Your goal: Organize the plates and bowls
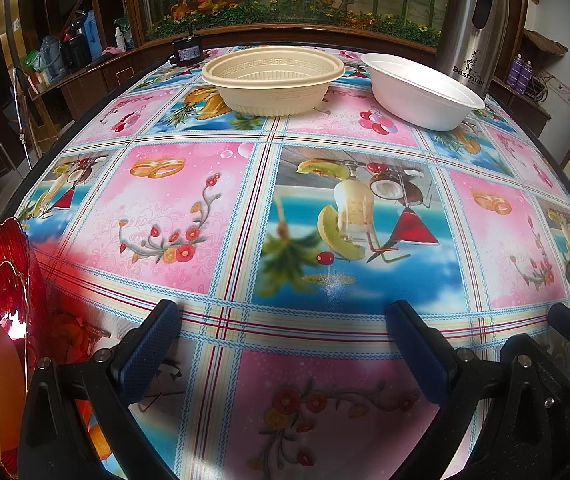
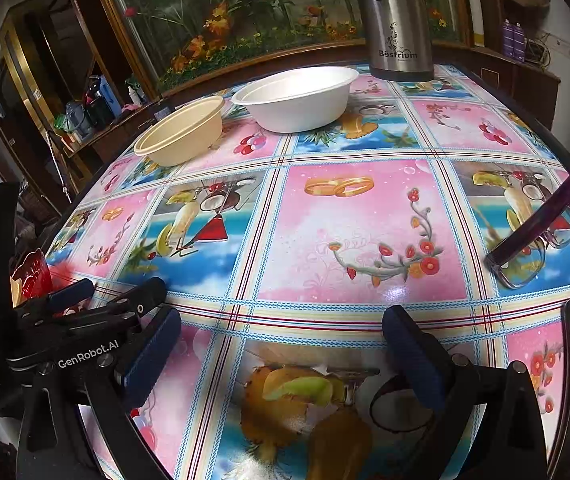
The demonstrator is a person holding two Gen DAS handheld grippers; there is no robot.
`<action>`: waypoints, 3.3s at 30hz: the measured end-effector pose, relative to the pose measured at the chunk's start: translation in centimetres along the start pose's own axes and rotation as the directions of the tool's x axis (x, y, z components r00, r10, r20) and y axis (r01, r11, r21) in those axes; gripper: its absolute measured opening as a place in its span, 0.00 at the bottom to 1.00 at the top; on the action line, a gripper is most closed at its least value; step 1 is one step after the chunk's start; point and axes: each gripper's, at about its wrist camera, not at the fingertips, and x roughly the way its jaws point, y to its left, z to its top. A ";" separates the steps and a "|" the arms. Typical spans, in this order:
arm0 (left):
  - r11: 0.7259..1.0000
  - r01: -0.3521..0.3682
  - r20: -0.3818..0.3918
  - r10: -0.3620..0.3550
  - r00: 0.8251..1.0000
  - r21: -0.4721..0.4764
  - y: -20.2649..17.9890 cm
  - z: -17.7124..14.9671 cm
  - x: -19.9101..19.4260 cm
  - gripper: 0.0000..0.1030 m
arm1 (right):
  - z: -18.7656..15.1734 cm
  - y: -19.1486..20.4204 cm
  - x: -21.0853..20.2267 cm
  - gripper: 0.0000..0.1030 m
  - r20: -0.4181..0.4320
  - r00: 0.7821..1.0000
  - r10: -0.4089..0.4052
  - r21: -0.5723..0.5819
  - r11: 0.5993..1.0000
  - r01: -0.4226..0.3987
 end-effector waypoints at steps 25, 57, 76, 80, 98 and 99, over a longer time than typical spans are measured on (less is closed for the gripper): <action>1.000 0.000 0.000 0.000 1.000 0.000 0.0 0.0 0.0 1.00 | 0.0 0.2 0.1 1.00 0.000 1.000 0.030 -0.003 1.000 -0.030; 1.000 0.000 0.000 0.000 1.000 0.000 0.0 0.0 0.0 1.00 | 0.0 0.1 0.1 1.00 -0.002 1.000 0.028 -0.004 1.000 -0.028; 1.000 0.000 0.000 0.000 1.000 0.000 0.0 0.0 0.0 1.00 | 0.0 0.1 0.1 1.00 -0.001 1.000 0.030 -0.002 1.000 -0.030; 1.000 0.000 0.000 0.000 1.000 0.000 0.0 0.0 0.0 1.00 | 0.0 0.1 0.1 1.00 -0.001 1.000 0.029 -0.002 1.000 -0.029; 1.000 0.000 0.000 0.000 1.000 0.000 0.0 0.0 0.0 1.00 | -0.1 0.3 0.2 1.00 -0.007 1.000 0.016 -0.012 1.000 -0.016; 1.000 0.000 0.000 0.000 1.000 0.000 0.0 0.0 0.0 1.00 | 0.0 0.3 0.2 1.00 -0.008 1.000 0.015 -0.013 1.000 -0.015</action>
